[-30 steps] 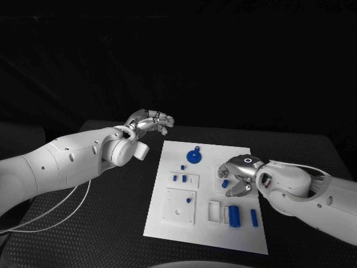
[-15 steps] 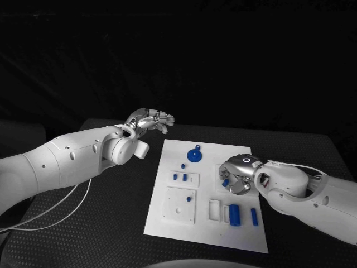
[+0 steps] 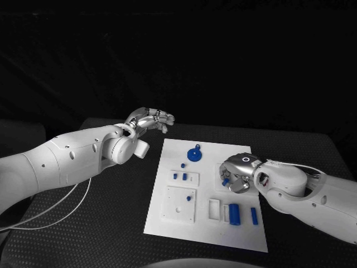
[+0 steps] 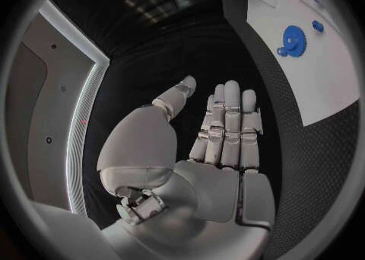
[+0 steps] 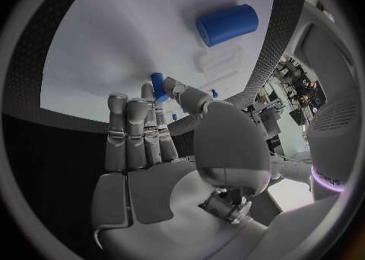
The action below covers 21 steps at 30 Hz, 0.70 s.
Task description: Assemble the parts on the task board
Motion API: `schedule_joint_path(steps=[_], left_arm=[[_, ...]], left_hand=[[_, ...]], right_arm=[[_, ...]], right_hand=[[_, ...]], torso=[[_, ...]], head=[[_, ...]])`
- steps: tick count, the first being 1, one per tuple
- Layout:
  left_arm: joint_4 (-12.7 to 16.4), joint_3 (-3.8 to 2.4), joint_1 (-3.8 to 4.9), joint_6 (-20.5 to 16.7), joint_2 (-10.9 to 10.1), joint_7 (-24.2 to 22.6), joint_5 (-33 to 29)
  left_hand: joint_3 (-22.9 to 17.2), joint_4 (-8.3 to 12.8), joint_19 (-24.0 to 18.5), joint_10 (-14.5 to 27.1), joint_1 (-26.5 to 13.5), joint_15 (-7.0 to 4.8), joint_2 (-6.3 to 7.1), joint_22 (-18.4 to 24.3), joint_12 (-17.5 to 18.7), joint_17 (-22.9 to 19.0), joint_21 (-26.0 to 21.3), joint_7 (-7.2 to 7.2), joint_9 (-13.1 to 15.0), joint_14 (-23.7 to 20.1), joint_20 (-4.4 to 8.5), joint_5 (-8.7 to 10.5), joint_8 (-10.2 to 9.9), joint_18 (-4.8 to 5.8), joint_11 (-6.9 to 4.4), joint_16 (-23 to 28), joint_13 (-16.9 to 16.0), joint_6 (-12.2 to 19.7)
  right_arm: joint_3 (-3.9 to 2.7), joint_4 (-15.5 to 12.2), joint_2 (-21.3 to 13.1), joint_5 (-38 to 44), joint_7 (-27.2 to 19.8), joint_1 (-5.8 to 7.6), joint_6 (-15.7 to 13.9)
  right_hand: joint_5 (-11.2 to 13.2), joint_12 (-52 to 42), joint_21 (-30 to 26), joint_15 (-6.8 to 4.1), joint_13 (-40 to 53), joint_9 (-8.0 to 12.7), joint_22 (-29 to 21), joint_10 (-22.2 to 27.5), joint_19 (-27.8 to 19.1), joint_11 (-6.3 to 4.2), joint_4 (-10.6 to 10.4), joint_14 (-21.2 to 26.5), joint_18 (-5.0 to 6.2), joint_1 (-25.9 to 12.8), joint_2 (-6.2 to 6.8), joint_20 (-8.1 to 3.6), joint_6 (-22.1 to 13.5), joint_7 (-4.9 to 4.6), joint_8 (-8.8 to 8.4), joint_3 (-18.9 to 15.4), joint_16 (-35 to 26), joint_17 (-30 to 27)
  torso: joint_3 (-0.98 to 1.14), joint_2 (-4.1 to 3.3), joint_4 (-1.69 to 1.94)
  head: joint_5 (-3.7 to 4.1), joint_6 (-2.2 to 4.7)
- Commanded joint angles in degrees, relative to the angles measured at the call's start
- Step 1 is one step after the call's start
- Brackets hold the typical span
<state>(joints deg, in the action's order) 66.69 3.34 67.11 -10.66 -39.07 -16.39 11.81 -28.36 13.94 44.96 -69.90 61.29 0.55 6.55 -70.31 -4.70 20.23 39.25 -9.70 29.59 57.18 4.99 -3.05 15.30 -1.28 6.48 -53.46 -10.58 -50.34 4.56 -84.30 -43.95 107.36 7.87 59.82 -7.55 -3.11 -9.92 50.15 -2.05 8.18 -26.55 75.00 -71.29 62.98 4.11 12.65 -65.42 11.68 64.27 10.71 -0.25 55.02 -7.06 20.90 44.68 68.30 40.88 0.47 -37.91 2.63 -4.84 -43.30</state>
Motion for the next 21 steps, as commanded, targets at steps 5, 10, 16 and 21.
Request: schedule_joint_path(steps=[5,10,16,21], left_arm=[[0.2,-0.04,0.04,0.7,0.1,-0.3,-0.3],[0.1,-0.04,0.04,0.7,0.1,-0.3,-0.3],[0.0,-0.04,0.04,0.7,0.1,-0.4,-0.3],[-0.3,-0.04,0.04,0.7,0.2,-0.4,-0.3]], left_hand=[[0.0,0.0,0.4,0.5,-0.2,0.11,-0.48,-0.1,0.2,0.1,-0.3,0.11,-0.1,0.3,0.00,-0.19,0.3,-0.79,-0.07,0.3,0.1,0.4],[0.0,0.0,0.4,0.5,-0.1,0.10,-0.50,-0.1,0.2,0.1,-0.3,0.11,-0.1,0.3,0.01,-0.20,0.3,-0.80,-0.08,0.4,0.1,0.4],[0.0,0.0,0.4,0.5,-0.1,0.10,-0.54,-0.1,0.2,0.1,-0.3,0.12,-0.1,0.3,0.01,-0.20,0.3,-0.81,-0.08,0.4,0.1,0.4],[0.0,0.0,0.5,0.5,-0.1,0.10,-0.55,-0.1,0.2,0.2,-0.3,0.12,-0.1,0.3,0.01,-0.20,0.3,-0.81,-0.08,0.4,0.1,0.4]], right_arm=[[0.03,-0.2,0.4,1.3,-0.5,-0.36,-1.2],[0.03,-0.5,0.2,2.2,0.2,-0.43,-3.0],[-0.06,-2.5,-0.9,2.2,0.4,-0.42,-4.2],[-1.75,-4.8,-1.8,2.2,0.8,-0.17,-4.5]], right_hand=[[0.3,-0.5,0.4,-0.49,0.2,0.0,1.0,-1.2,0.6,-0.34,0.5,-0.6,3.32,-0.2,-1.04,-0.05,1.2,-0.01,0.59,0.6,0.5,0.0],[0.3,-1.3,1.1,-1.42,0.8,-0.2,1.0,-3.3,1.7,-1.27,1.3,-1.6,3.32,0.6,-1.97,-0.52,3.2,0.59,1.37,2.6,1.0,0.2],[0.3,-1.5,1.5,-1.85,1.2,-0.3,0.9,-4.2,2.6,-1.69,1.4,-2.4,3.32,0.5,-1.67,-0.85,4.1,0.95,1.61,3.9,1.1,0.2],[0.3,-1.5,1.6,-1.96,1.4,-0.3,0.9,-4.5,2.9,-1.79,1.4,-2.7,3.32,0.4,-1.46,-0.93,4.4,1.06,1.67,4.2,1.1,0.3]], torso=[[0.03,0.01,0.00],[0.02,0.02,-0.01],[0.02,0.03,-0.02],[0.03,0.07,-0.05]], head=[[0.00,-0.16],[-0.02,-0.20],[-0.01,-0.18],[-0.04,-0.10]])
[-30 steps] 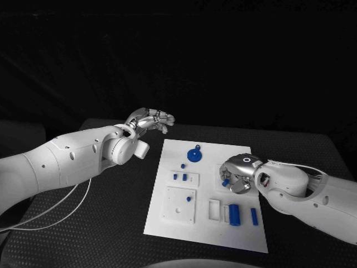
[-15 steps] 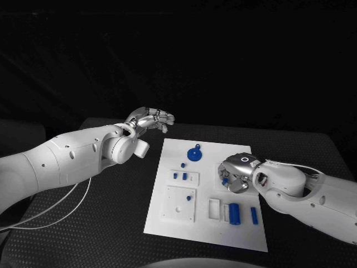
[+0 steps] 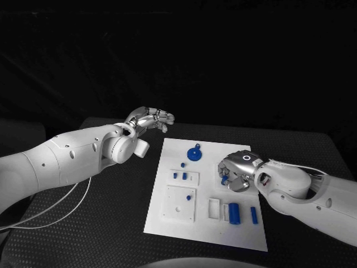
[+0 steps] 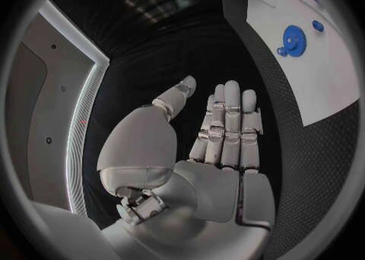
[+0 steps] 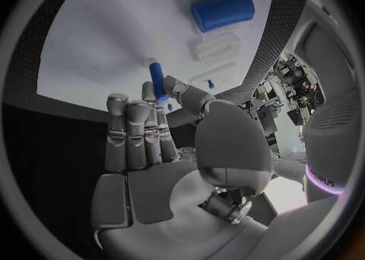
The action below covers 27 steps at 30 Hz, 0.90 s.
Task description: Assemble the parts on the task board
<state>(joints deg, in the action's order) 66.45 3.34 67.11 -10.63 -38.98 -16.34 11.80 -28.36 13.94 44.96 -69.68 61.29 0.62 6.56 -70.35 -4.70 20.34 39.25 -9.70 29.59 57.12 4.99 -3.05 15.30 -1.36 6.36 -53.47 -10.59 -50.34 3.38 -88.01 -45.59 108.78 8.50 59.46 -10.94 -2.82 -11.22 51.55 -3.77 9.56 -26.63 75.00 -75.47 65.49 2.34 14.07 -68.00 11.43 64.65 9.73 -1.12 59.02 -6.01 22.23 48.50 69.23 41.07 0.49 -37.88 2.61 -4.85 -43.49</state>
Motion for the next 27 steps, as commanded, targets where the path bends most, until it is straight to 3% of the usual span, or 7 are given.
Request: schedule_joint_path(steps=[1,4,6,10,15,19,27], left_arm=[[-0.1,-0.04,0.04,0.7,0.2,-0.4,-0.3],[-0.2,-0.04,0.03,0.7,0.3,-0.4,-0.3],[-0.2,-0.04,0.03,0.7,0.4,-0.4,-0.3],[-0.2,-0.04,0.03,0.7,0.4,-0.4,-0.3],[-0.2,-0.05,0.03,0.8,0.5,-0.4,-0.3],[-0.2,-0.05,0.03,0.7,0.6,-0.4,-0.3],[-0.3,-0.05,0.04,0.7,0.9,-0.4,-0.3]], left_hand=[[0.0,0.0,0.4,0.3,-0.1,0.03,-0.56,-0.1,0.2,0.1,-0.3,0.12,-0.1,0.4,0.01,-0.20,0.3,-0.73,0.04,0.4,0.1,0.4],[-0.1,0.0,0.5,0.3,-0.1,0.03,-0.56,-0.1,0.2,0.1,-0.3,0.12,-0.1,0.4,0.01,-0.20,0.4,-0.74,0.04,0.4,0.1,0.4],[-0.1,0.0,0.5,0.3,-0.1,0.03,-0.56,-0.1,0.2,0.1,-0.3,0.12,-0.1,0.4,0.01,-0.20,0.4,-0.74,0.04,0.4,0.1,0.4],[-0.1,0.0,0.5,0.3,-0.1,0.03,-0.57,-0.1,0.2,0.1,-0.3,0.12,-0.1,0.4,0.01,-0.19,0.4,-0.74,0.04,0.4,0.1,0.4],[-0.1,0.0,0.5,0.3,-0.1,0.03,-0.58,-0.1,0.2,0.1,-0.3,0.12,-0.1,0.4,0.01,-0.20,0.4,-0.74,0.04,0.4,0.1,0.4],[-0.1,0.0,0.5,0.3,-0.1,0.03,-0.59,-0.1,0.2,0.1,-0.4,0.12,-0.1,0.4,0.01,-0.19,0.4,-0.74,0.04,0.4,0.1,0.4],[-0.1,0.0,0.5,0.3,-0.1,0.03,-0.60,-0.1,0.2,0.2,-0.4,0.12,-0.1,0.4,0.01,-0.20,0.4,-0.74,0.04,0.5,0.1,0.4]], right_arm=[[-0.90,-1.6,-0.3,0.8,0.2,0.42,-1.1],[-1.94,-2.7,-0.4,0.8,0.5,1.00,-1.0],[-2.20,-3.7,-0.2,1.0,0.7,1.20,-1.2],[-2.23,-5.1,0.8,0.8,0.4,1.19,-1.3],[-2.22,-6.3,3.4,0.1,-0.1,0.84,-1.9],[-2.02,-6.2,6.5,0.2,-0.4,-0.56,-2.1],[-0.43,-4.4,11.1,1.7,-1.0,-4.09,-2.2]], right_hand=[[0.0,-0.2,0.2,-0.24,0.0,-0.3,0.9,-0.3,0.4,-0.04,0.0,-0.1,3.57,0.0,-0.46,-0.07,0.4,0.02,0.35,0.5,0.2,0.1],[0.0,-0.2,0.2,-0.27,0.0,-0.3,0.9,-0.4,0.4,-0.07,-0.1,-0.1,3.57,0.0,-0.41,-0.09,0.5,0.04,0.36,0.6,0.2,0.1],[0.0,-0.2,0.3,-0.29,0.1,-0.3,0.9,-0.5,0.5,-0.08,-0.1,-0.2,3.57,0.0,-0.38,-0.10,0.6,0.06,0.37,0.6,0.2,0.1],[0.0,-0.2,0.3,-0.36,0.1,-0.3,0.9,-0.6,0.6,-0.16,0.0,-0.3,3.57,0.0,-0.20,-0.17,0.7,0.13,0.40,0.9,0.2,0.1],[0.0,-0.2,0.3,-0.37,0.2,-0.3,0.9,-0.7,0.7,-0.17,0.0,-0.4,3.57,0.0,-0.16,-0.17,0.8,0.14,0.40,1.0,0.2,0.2],[0.0,-0.2,0.4,-0.38,0.2,-0.3,0.9,-0.7,0.7,-0.17,-0.1,-0.4,3.57,-0.1,-0.19,-0.18,0.8,0.14,0.38,1.1,0.2,0.2],[0.0,-0.2,0.4,-0.38,0.2,-0.3,0.9,-0.7,0.7,-0.17,-0.1,-0.4,3.57,-0.1,-0.23,-0.19,0.8,0.14,0.36,1.2,0.1,0.2]], torso=[[0.02,0.03,-0.04],[0.03,0.02,-0.02],[0.04,0.00,0.01],[0.01,-0.02,-0.03],[0.04,-0.03,-0.01],[-0.04,-0.01,-0.01],[-0.10,-0.03,0.15]], head=[[-0.04,0.10],[-0.09,0.17],[-0.16,0.18],[-0.26,0.22],[-1.09,-0.11],[-1.82,-0.38],[-2.88,-0.79]])
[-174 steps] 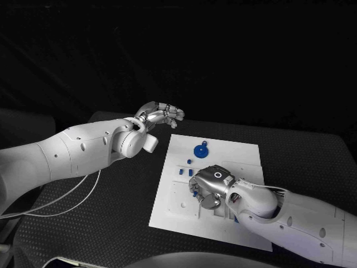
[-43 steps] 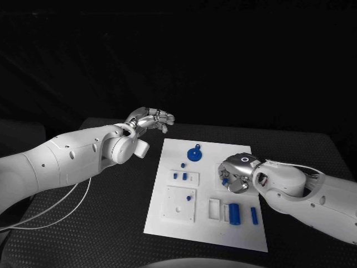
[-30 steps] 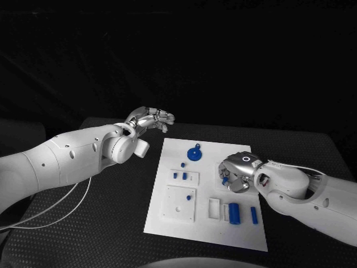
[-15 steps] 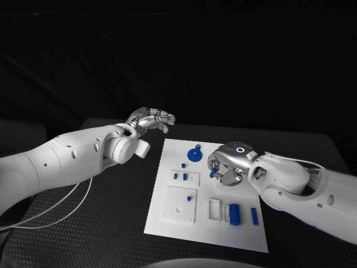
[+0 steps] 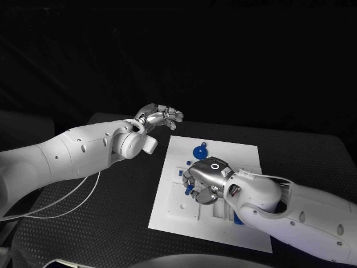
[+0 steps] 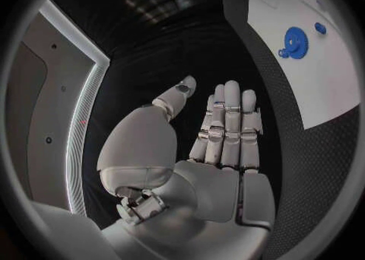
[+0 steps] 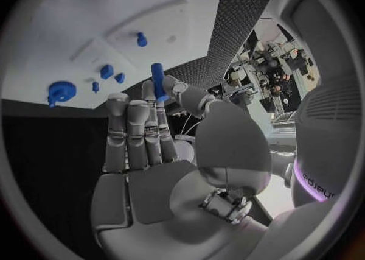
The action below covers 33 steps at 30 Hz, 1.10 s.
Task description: Assemble the parts on the task board
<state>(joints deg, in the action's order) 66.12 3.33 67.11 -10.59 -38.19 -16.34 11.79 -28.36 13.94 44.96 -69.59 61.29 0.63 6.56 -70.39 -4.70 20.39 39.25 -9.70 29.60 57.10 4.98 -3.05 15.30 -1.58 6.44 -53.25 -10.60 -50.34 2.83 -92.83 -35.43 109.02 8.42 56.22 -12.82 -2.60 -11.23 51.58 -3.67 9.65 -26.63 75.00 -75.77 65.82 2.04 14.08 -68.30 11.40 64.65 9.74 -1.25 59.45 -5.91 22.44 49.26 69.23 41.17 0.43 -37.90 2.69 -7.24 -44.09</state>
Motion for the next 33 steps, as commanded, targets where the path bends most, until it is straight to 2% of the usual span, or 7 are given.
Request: schedule_joint_path(steps=[1,5,11,17,25,33], left_arm=[[0.1,-0.04,0.04,0.7,0.2,-0.5,-0.3],[0.1,-0.04,0.04,0.7,0.4,-0.5,-0.3],[0.2,-0.04,0.04,0.8,0.4,-0.4,-0.3],[0.2,-0.04,0.04,0.8,0.4,-0.4,-0.3],[0.2,-0.04,0.04,0.8,0.3,-0.4,-0.3],[0.2,-0.04,0.04,0.8,0.3,-0.4,-0.3]], left_hand=[[-0.1,0.0,0.5,0.2,-0.1,0.02,-0.61,-0.1,0.2,0.1,-0.4,0.12,-0.1,0.4,0.01,-0.20,0.4,-0.52,-0.04,0.2,0.1,0.4],[-0.1,0.0,0.5,0.2,-0.1,0.02,-0.62,-0.1,0.1,0.1,-0.4,0.13,-0.1,0.4,0.01,-0.19,0.4,-0.52,-0.04,0.3,0.1,0.4],[-0.1,0.0,0.5,0.2,-0.1,0.02,-0.63,-0.1,0.1,0.1,-0.4,0.13,-0.1,0.4,0.01,-0.19,0.4,-0.52,-0.05,0.3,0.1,0.4],[-0.1,0.0,0.5,0.2,-0.1,0.02,-0.63,-0.1,0.1,0.2,-0.4,0.13,-0.1,0.4,0.00,-0.19,0.4,-0.52,-0.05,0.3,0.1,0.4],[-0.1,0.0,0.5,0.2,-0.1,0.02,-0.64,-0.2,0.1,0.2,-0.4,0.12,-0.1,0.4,0.00,-0.19,0.4,-0.52,-0.04,0.3,0.1,0.4],[-0.1,0.0,0.5,0.2,-0.1,0.02,-0.65,-0.2,0.1,0.2,-0.5,0.11,-0.1,0.5,0.00,-0.19,0.4,-0.52,-0.04,0.3,0.1,0.4]], right_arm=[[0.19,0.7,1.4,1.4,-0.9,-1.38,0.2],[0.47,2.1,3.1,1.5,-1.0,-2.60,0.7],[0.97,3.4,4.0,2.0,-1.0,-3.32,0.9],[1.01,4.0,4.4,2.1,-1.0,-3.40,1.5],[1.52,4.7,4.6,2.4,-1.0,-3.41,1.9],[1.65,5.0,4.4,2.9,-0.6,-3.40,2.6]], right_hand=[[-0.2,-0.1,0.3,-0.48,0.1,-0.3,0.9,-0.4,0.4,0.13,-0.1,-0.1,3.60,-0.1,-0.24,-0.06,0.3,0.04,0.14,0.4,0.1,0.1],[-0.2,-0.1,0.3,-0.48,0.1,-0.3,0.9,-0.4,0.4,0.14,-0.1,-0.1,3.60,-0.1,-0.31,-0.07,0.3,0.03,0.11,0.5,0.1,0.1],[-0.2,-0.1,0.3,-0.48,0.1,-0.3,0.9,-0.4,0.4,0.13,0.0,-0.1,3.60,-0.1,-0.35,-0.07,0.3,0.03,0.10,0.5,0.1,0.1],[-0.2,-0.1,0.4,-0.48,0.1,-0.3,0.9,-0.4,0.4,0.13,0.0,-0.2,3.60,-0.1,-0.38,-0.08,0.3,0.02,0.08,0.5,0.1,0.1],[-0.2,-0.1,0.4,-0.48,0.1,-0.3,0.9,-0.4,0.4,0.14,0.0,-0.2,3.60,-0.1,-0.42,-0.09,0.3,0.02,0.06,0.5,0.1,0.1],[-0.2,0.0,0.4,-0.48,0.1,-0.3,0.9,-0.4,0.4,0.14,0.1,-0.2,3.60,-0.2,-0.44,-0.09,0.3,0.02,0.05,0.6,0.1,0.1]], torso=[[-0.04,-0.02,0.00],[-0.03,-0.02,-0.01],[0.01,0.01,0.03],[0.05,-0.01,-0.07],[0.06,-0.01,-0.12],[0.06,0.02,-0.09]], head=[[-0.66,-0.25],[-1.12,-0.51],[-1.50,-0.79],[-1.69,-0.92],[-1.78,-1.11],[-1.86,-1.27]])
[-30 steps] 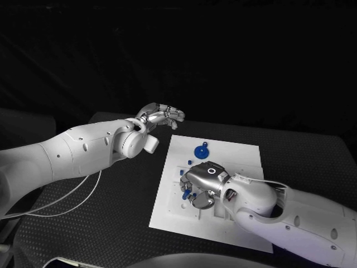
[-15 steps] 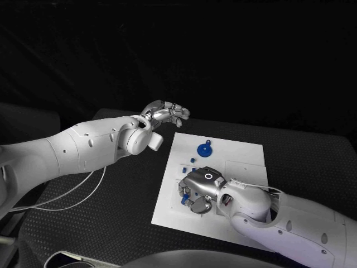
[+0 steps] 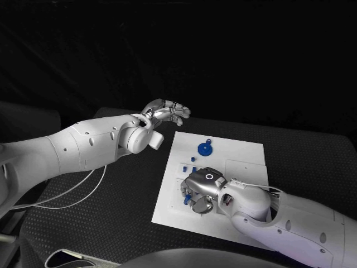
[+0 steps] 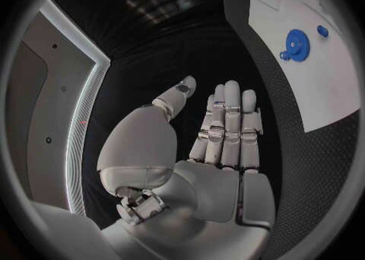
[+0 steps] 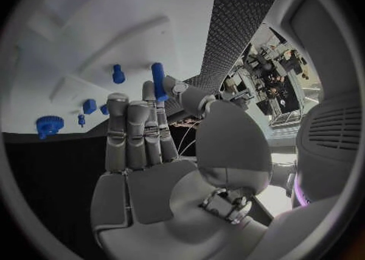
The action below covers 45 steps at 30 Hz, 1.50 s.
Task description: Assemble the parts on the task board
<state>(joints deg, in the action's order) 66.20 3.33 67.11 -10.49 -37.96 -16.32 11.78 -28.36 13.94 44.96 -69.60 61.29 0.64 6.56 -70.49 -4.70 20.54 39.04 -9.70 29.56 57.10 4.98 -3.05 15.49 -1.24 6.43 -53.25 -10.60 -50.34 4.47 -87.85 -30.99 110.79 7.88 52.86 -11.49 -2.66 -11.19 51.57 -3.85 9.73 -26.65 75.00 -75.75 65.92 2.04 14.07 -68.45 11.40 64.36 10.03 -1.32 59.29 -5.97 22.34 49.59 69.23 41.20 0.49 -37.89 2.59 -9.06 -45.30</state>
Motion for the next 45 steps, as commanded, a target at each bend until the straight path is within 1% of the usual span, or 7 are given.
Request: schedule_joint_path(steps=[1,14,16,20,24,36,45], left_arm=[[0.1,-0.04,0.04,0.8,0.0,-0.4,-0.3],[0.2,-0.04,0.04,0.8,0.0,-0.4,-0.3],[0.2,-0.04,0.04,0.8,0.0,-0.4,-0.3],[0.2,-0.04,0.05,0.9,0.2,-0.3,-0.3],[0.3,-0.04,0.05,1.0,0.3,-0.3,-0.3],[0.3,-0.04,0.05,1.2,0.3,-0.2,-0.3],[0.3,-0.04,0.05,1.1,0.1,-0.1,-0.3]], left_hand=[[-0.1,0.0,0.5,0.3,-0.1,0.02,-0.65,-0.1,0.1,0.1,-0.3,0.11,-0.1,0.5,0.00,-0.19,0.2,-0.85,-0.02,0.3,0.1,0.4],[-0.1,0.0,0.5,0.3,-0.1,0.02,-0.68,-0.1,0.1,0.1,-0.3,0.10,-0.1,0.5,0.00,-0.19,0.2,-0.85,-0.02,0.4,0.1,0.5],[-0.1,0.0,0.5,0.3,-0.1,0.02,-0.69,-0.1,0.1,0.1,-0.3,0.10,-0.1,0.5,0.00,-0.19,0.2,-0.85,-0.02,0.4,0.1,0.5],[-0.1,-0.1,0.5,0.3,-0.1,0.02,-0.70,-0.1,0.1,0.1,-0.3,0.10,-0.1,0.5,0.00,-0.19,0.2,-0.86,-0.02,0.4,0.1,0.5],[-0.1,-0.1,0.5,0.3,-0.2,0.03,-0.73,-0.1,0.1,0.2,-0.3,0.09,-0.1,0.5,-0.01,-0.19,0.2,-0.85,-0.01,0.4,0.1,0.5],[-0.1,-0.1,0.5,0.3,-0.2,0.03,-0.76,-0.2,0.1,0.2,-0.4,0.09,-0.1,0.5,-0.01,-0.19,0.2,-0.85,-0.01,0.4,0.1,0.5],[0.0,-0.1,0.6,0.3,-0.2,0.03,-0.75,-0.2,0.1,0.2,-0.4,0.09,-0.1,0.5,-0.01,-0.18,0.2,-0.85,0.00,0.4,0.1,0.5]], right_arm=[[0.03,0.1,-0.1,1.2,0.0,-0.04,1.3],[0.23,0.1,0.1,3.9,1.2,-0.04,0.9],[0.49,0.1,0.2,3.9,1.1,-0.04,1.1],[1.81,0.2,0.6,3.9,1.0,-0.03,1.4],[2.61,0.5,1.3,4.7,1.3,-0.04,1.4],[3.12,0.7,1.8,3.9,1.1,-0.04,1.6],[3.14,0.8,1.2,1.7,0.7,-0.03,0.5]], right_hand=[[-0.1,-0.1,0.4,-0.30,0.1,-0.2,0.9,-0.4,0.3,0.14,0.1,0.0,3.60,0.1,-0.73,-0.02,0.5,0.09,0.16,0.2,0.1,0.1],[-0.1,0.0,0.4,-0.31,0.1,-0.3,0.9,-0.5,0.3,0.13,0.3,0.0,3.60,0.1,-0.69,-0.04,0.5,0.11,0.16,0.4,0.1,0.1],[-0.1,0.0,0.4,-0.31,0.1,-0.3,0.9,-0.5,0.3,0.12,0.3,0.0,3.60,0.1,-0.67,-0.04,0.5,0.11,0.16,0.4,0.1,0.1],[-0.1,0.0,0.4,-0.31,0.1,-0.3,0.9,-0.5,0.4,0.12,0.3,-0.1,3.60,0.1,-0.66,-0.03,0.6,0.12,0.16,0.4,0.1,0.1],[-0.1,0.0,0.4,-0.32,0.1,-0.3,0.9,-0.5,0.4,0.12,0.4,-0.1,3.60,0.0,-0.65,-0.03,0.6,0.12,0.16,0.4,0.1,0.1],[-0.1,0.1,0.4,-0.29,0.2,-0.2,0.9,-0.5,0.3,0.15,0.5,0.0,3.60,-0.2,-0.47,0.03,0.5,0.09,0.06,0.6,0.1,0.2],[-0.7,1.2,-0.1,0.30,0.0,0.2,0.8,0.7,-0.3,0.73,0.0,0.5,3.60,-1.9,2.73,0.37,-0.6,-0.44,-0.93,0.5,-0.7,0.0]], torso=[[0.00,0.01,0.02],[0.00,0.00,0.02],[-0.02,0.01,0.01],[-0.05,-0.01,0.01],[-0.02,-0.02,0.06],[-0.03,0.01,0.01],[-0.02,0.00,0.01]], head=[[-0.04,-0.05],[-0.02,-0.02],[-0.01,-0.03],[0.01,-0.04],[0.05,-0.03],[0.04,-0.08],[0.07,-0.09]])
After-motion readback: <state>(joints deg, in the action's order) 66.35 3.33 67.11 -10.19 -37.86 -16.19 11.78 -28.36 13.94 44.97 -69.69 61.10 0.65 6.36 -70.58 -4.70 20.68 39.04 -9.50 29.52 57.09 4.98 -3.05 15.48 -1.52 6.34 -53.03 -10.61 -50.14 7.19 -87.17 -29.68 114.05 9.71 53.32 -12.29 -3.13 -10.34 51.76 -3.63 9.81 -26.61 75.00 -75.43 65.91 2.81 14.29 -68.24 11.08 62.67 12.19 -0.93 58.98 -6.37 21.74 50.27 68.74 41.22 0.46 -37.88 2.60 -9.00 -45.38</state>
